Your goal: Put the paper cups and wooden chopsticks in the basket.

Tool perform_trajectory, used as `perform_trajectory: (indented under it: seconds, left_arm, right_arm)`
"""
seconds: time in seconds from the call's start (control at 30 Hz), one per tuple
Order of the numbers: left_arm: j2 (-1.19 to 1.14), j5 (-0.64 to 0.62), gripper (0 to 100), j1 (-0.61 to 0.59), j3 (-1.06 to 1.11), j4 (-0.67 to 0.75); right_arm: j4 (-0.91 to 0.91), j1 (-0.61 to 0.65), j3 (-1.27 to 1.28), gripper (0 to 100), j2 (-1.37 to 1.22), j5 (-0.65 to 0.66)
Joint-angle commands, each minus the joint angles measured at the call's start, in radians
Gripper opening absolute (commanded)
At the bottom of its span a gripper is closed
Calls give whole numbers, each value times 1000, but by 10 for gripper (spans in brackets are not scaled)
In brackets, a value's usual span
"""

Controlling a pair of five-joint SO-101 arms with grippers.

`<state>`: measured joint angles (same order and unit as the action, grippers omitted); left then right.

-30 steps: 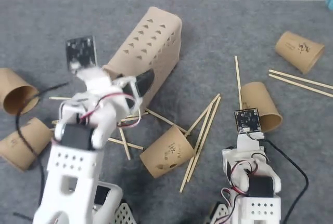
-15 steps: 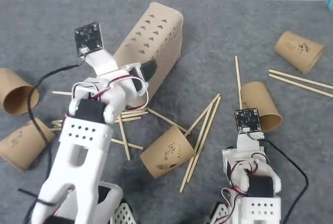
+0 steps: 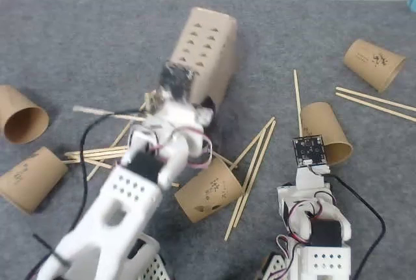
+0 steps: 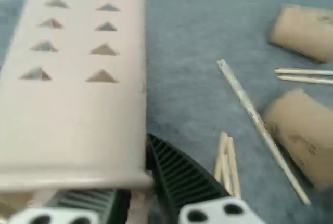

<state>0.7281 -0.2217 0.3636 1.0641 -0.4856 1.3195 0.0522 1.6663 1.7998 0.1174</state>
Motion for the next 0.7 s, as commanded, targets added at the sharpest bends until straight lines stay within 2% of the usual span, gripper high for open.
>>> perform_trajectory:
  seconds: [0.0,0.07,0.17,0.27,0.37,0.4,0.47,0.57,0.67]
  left_arm:
    - [279,118,11,92,142,48]
    - [397,180,11,120,213,28]
    - [543,235,11,146,262,-74]
    - [644,255,11,166,260,-198]
    - [695,255,16,160,260,-218]
    - [694,253,35,157,254,-222]
    - [677,238,137,132,222,-270]
    - [641,109,318,69,140,-359]
    - [620,87,328,25,45,-450]
  right_arm:
    - [-12,-13,17,270,15,20]
    - [-12,-13,17,270,15,20]
    - [-12,-13,17,270,15,20]
    - [-12,-13,17,270,15,20]
    - [-12,-13,17,270,15,20]
    - [-12,-13,17,270,15,20]
    - [-12,-13,17,270,15,21]
    - [-12,-13,17,270,15,21]
    - [-12,-13,17,270,15,21]
